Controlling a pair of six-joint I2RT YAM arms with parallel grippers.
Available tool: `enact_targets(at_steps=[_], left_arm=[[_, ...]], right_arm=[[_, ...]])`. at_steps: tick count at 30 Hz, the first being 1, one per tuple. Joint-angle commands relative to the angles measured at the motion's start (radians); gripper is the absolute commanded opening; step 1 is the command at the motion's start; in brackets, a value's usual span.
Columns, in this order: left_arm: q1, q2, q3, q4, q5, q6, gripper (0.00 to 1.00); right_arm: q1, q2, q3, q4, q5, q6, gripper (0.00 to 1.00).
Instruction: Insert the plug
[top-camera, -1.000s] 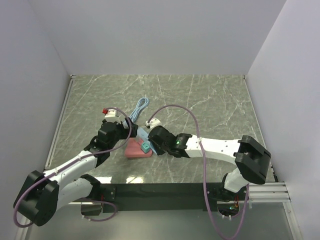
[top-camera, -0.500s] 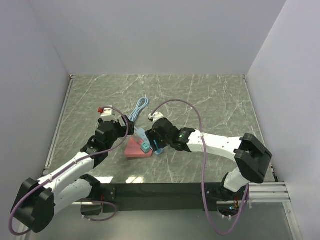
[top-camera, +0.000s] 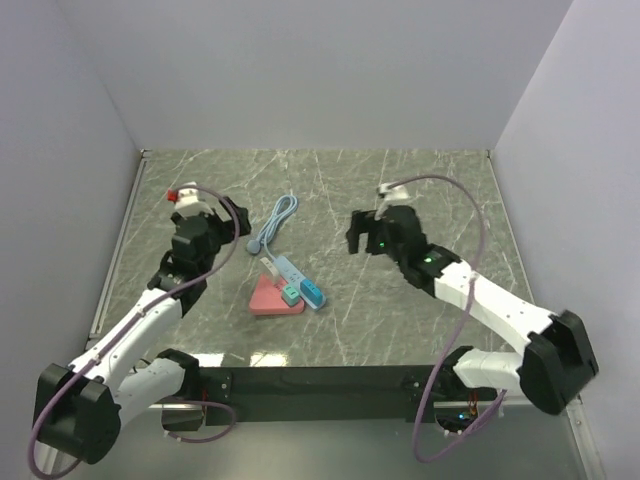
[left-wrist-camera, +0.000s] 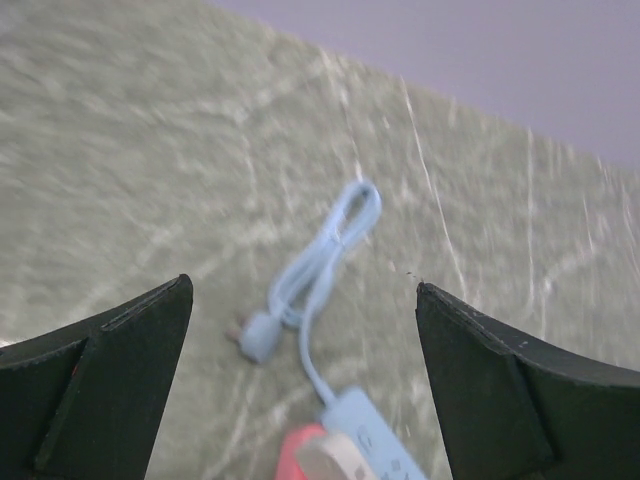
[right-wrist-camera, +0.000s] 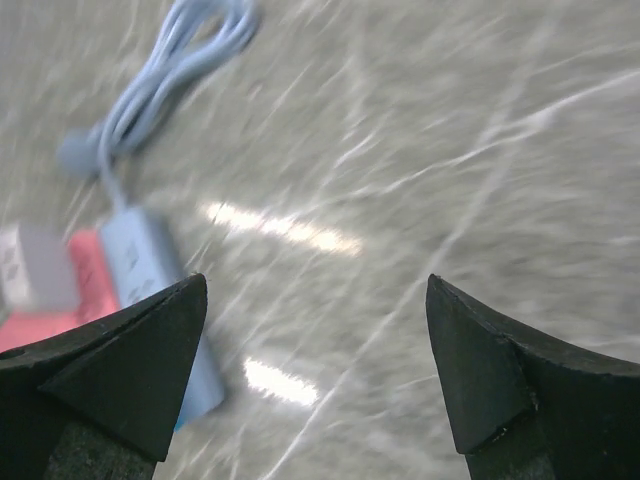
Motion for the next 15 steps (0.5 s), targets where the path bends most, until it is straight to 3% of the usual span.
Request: enact_targets(at_steps=[1, 5, 9, 15], left_arm=[[0.11, 0.037, 0.078, 0.022, 0.052, 0.011, 0.99], [0.199, 0.076, 0.129, -0.012, 0.13, -0.002, 0.99], [0.206, 0.087, 0.149, -0.044, 0.13, -0.012, 0.99], [0.206, 0.054, 0.123, -0.027, 0.112, -0.013, 0.99]], right_arm=[[-0.097, -0.105, -0.038, 0.08, 0.035, -0.008, 0.96], [-0.269, -0.204, -0.102, 0.133, -0.015, -0.005, 0.98], [-0.422, -0.297, -0.14, 0.155, -0.071, 0.008, 0.99], [-0.456, -0.334, -0.171, 0.169, -0.111, 0.019, 0.99]])
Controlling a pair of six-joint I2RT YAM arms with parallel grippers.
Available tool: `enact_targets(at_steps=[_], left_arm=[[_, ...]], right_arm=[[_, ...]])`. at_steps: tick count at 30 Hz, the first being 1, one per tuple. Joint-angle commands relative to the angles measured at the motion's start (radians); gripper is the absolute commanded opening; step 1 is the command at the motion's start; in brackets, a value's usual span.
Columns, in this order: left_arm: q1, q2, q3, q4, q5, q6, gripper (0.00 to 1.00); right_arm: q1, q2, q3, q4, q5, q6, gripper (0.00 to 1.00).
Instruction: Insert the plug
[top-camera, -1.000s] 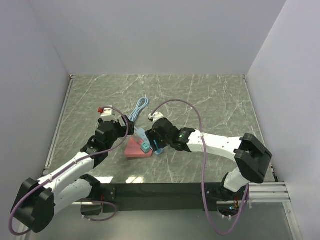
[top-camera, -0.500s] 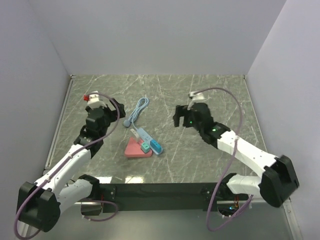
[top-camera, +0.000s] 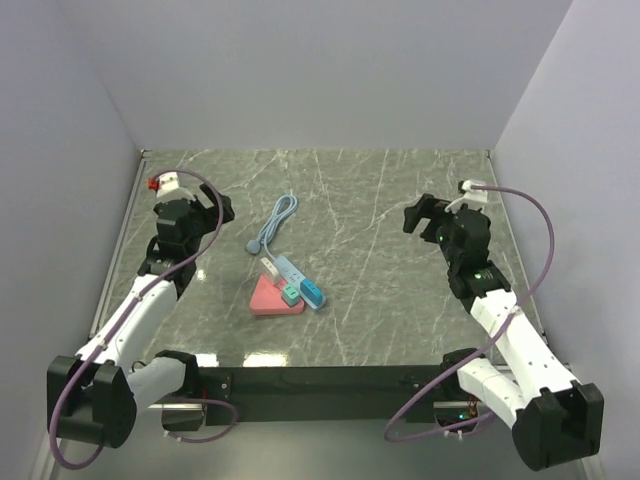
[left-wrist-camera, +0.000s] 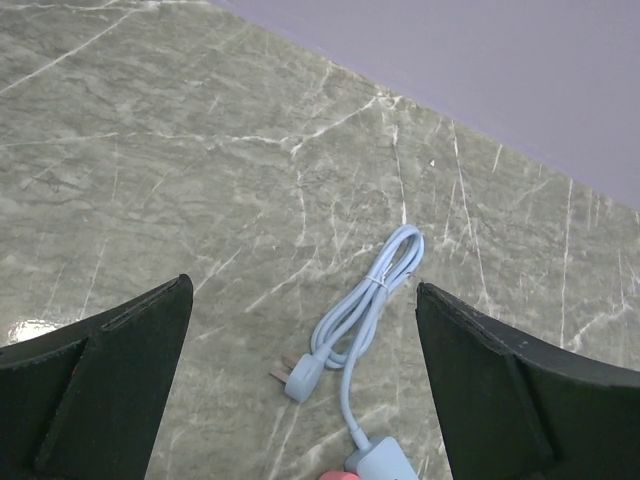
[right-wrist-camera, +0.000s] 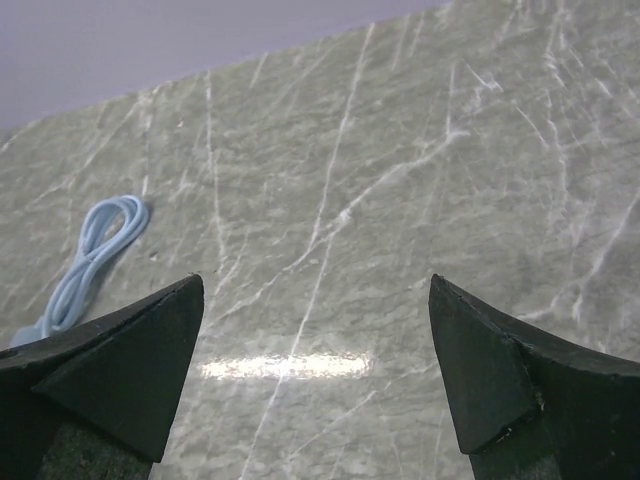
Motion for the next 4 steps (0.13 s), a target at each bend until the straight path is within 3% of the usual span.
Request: enact_targets(at_steps=[1, 4], left_arm=[[0.002, -0.034, 0.024, 0.013, 0.006, -0.004, 0.99], [0.002, -0.045, 0.018, 0.016, -0.007, -0.003, 1.0]], right_arm=[[-0.008, -0.02, -0.014, 0.056, -0.036, 0.01, 0.99], [-0.009, -0.023, -0.019, 0.055, -0.04, 0.013, 0.99]])
